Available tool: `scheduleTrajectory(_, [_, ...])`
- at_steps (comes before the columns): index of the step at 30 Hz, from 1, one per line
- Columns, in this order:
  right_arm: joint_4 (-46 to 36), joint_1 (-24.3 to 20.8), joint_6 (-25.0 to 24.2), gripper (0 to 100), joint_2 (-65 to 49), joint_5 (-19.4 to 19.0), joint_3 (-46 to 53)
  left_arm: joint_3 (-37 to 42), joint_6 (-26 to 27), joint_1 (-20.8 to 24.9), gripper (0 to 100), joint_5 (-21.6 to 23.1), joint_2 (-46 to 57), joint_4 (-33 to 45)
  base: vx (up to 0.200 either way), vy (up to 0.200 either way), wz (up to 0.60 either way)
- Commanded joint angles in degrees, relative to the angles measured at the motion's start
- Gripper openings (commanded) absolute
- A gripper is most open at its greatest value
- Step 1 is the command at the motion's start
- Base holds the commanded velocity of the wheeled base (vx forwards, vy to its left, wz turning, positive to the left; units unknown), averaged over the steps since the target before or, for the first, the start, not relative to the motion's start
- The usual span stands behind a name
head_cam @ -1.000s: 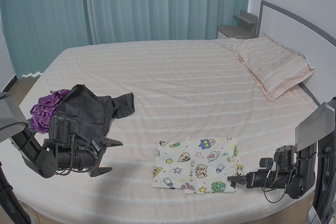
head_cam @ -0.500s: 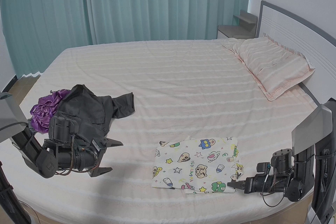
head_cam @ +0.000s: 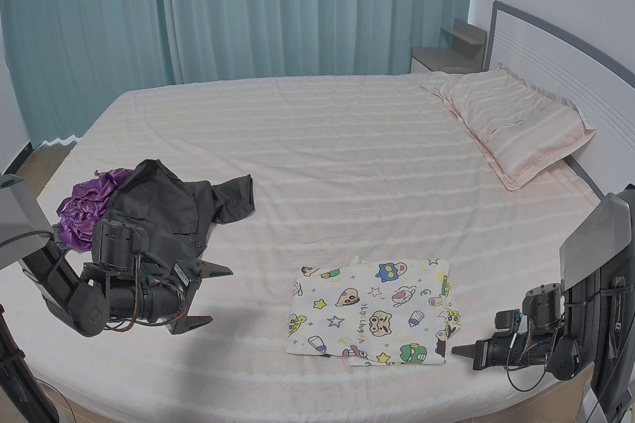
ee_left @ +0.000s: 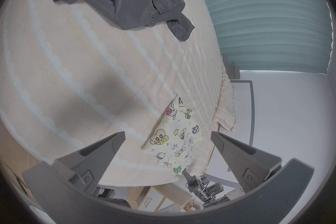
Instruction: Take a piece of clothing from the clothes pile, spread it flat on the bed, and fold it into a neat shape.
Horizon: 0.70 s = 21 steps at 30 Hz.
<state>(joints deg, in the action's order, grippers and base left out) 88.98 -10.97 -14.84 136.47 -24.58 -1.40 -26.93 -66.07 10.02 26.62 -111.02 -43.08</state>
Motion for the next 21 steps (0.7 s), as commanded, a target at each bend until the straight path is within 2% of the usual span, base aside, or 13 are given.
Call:
scheduleTrajectory(1, [0.8,1.0,1.7,0,-0.2,0.0,1.4,0.0,0.0,0.0,100,0.0,-0.1,0.0,0.0,0.0,0.0])
scheduleTrajectory(5, [0.8,1.3,2.2,0,-1.6,-0.5,1.3,-0.1,0.0,0.0,100,0.0,-0.1,-0.1,0.0,0.0,0.0])
scheduleTrajectory(8, [0.8,1.0,2.3,0,-2.2,-3.4,1.4,-0.1,0.0,0.0,100,0.0,-0.1,-0.1,0.0,0.0,0.0])
scheduleTrajectory(11, [0.8,1.0,2.3,0,-1.7,-3.9,1.4,0.0,0.0,0.0,100,-0.1,-0.1,0.0,0.0,0.0,0.0])
scheduleTrajectory(12, [0.6,0.7,2.2,100,-1.6,-3.9,1.4,0.0,0.0,0.0,100,0.0,-0.1,-0.1,0.0,0.0,0.0])
scheduleTrajectory(18, [0.2,-1.2,2.2,100,-1.4,-4.3,1.4,-0.1,0.0,0.0,100,0.0,-0.1,0.0,0.0,0.0,0.0])
scheduleTrajectory(21, [0.8,-3.7,1.8,100,0.5,-4.0,1.0,-0.2,0.0,0.0,100,-0.1,-0.2,-0.1,0.0,0.0,0.0])
